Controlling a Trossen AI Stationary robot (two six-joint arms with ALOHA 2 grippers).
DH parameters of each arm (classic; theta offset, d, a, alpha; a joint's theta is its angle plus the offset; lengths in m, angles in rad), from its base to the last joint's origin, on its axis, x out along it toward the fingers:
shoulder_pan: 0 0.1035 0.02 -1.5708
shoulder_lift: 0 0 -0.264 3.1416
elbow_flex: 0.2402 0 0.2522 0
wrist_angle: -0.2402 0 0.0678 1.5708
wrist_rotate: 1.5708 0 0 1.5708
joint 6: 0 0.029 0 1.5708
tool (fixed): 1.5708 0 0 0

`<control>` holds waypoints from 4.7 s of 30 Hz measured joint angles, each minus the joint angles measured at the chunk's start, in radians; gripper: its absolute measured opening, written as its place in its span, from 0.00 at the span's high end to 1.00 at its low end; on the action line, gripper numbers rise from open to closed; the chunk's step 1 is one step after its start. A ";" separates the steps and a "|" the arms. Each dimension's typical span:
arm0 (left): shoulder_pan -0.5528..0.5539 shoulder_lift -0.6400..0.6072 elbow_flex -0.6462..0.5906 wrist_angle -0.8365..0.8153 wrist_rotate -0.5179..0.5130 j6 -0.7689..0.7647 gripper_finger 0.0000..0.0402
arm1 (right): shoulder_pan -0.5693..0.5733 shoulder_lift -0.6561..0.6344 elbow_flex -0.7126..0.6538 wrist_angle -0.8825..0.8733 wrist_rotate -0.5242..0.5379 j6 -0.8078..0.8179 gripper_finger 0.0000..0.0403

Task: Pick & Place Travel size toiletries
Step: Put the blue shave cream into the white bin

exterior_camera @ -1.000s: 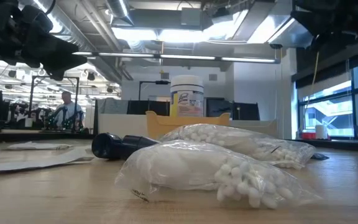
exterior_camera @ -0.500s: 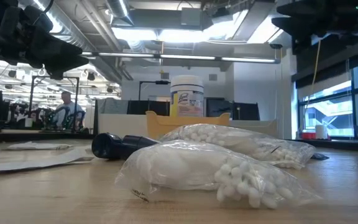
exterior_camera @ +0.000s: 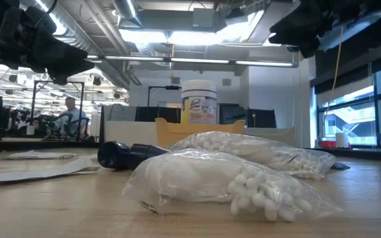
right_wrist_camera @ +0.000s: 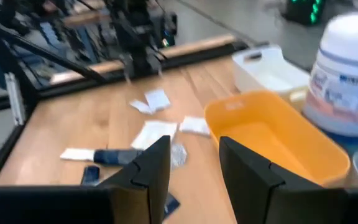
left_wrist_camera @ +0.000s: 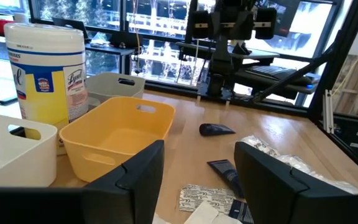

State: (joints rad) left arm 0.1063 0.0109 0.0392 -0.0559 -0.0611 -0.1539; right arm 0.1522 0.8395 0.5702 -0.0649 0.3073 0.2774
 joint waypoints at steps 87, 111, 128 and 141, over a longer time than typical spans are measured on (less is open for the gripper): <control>0.000 0.000 0.001 0.008 -0.103 0.025 0.52 | 0.091 0.728 0.165 -0.285 0.175 0.556 0.35; 0.000 0.000 0.001 0.007 -0.102 0.011 0.52 | 0.056 0.800 0.165 -0.288 0.092 0.576 0.58; 0.000 0.000 0.001 0.007 -0.102 0.010 0.52 | 0.056 0.800 0.165 -0.290 0.090 0.567 0.61; 0.000 0.000 0.001 0.007 -0.102 0.010 0.52 | 0.056 0.799 0.165 -0.289 0.073 0.552 0.61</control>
State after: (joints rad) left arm 0.1066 0.0109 0.0399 -0.0486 -0.1631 -0.1436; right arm 0.2081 1.6382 0.7353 -0.3538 0.3801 0.8291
